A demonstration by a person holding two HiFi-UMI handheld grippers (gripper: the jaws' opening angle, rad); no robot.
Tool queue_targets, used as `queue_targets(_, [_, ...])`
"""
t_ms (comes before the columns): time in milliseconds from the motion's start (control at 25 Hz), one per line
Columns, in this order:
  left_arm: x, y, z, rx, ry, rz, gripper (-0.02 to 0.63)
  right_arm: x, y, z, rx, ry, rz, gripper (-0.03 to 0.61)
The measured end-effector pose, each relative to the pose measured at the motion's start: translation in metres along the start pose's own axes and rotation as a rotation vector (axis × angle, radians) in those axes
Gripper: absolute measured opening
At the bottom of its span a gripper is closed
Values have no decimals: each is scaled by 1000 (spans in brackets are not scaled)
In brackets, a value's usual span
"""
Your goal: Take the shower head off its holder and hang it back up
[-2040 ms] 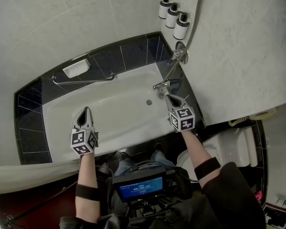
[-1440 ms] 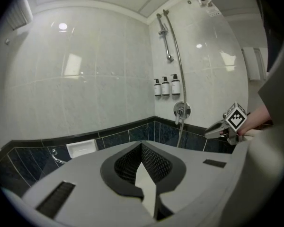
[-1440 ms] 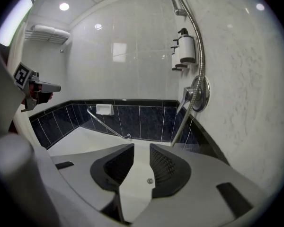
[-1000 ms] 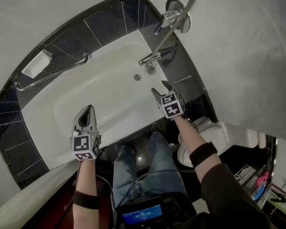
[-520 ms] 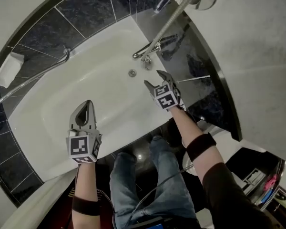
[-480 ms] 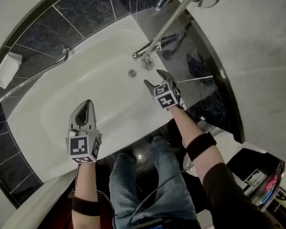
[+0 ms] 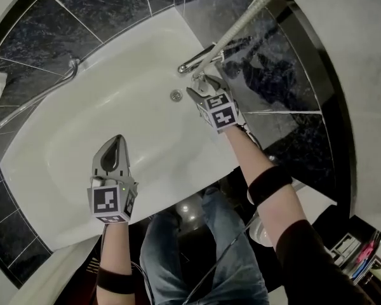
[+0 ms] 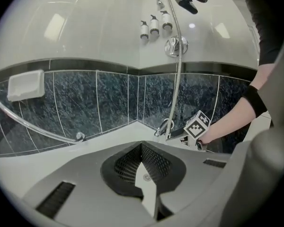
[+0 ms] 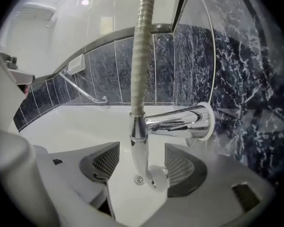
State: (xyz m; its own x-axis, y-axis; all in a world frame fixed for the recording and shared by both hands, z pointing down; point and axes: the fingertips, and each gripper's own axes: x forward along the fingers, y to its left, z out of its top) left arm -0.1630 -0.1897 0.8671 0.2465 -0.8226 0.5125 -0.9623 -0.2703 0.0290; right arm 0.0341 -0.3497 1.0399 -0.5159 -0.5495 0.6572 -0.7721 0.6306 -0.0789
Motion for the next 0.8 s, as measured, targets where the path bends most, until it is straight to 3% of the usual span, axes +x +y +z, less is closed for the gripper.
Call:
queue_targets(120, [6, 3, -10, 3, 11, -3, 1, 17, -5, -1, 0, -13, 3, 320])
queue_targets(320, [6, 7, -17, -43, 22, 23, 1, 27, -1, 1, 4, -45, 10, 160])
queue_targets(520, [4, 13, -37, -2, 42, 9, 1, 30, 4, 6, 20, -65, 35, 162])
queue_targets(800, [-10, 22, -52, -24, 41, 37, 1, 25, 32, 9, 116, -74, 95, 156])
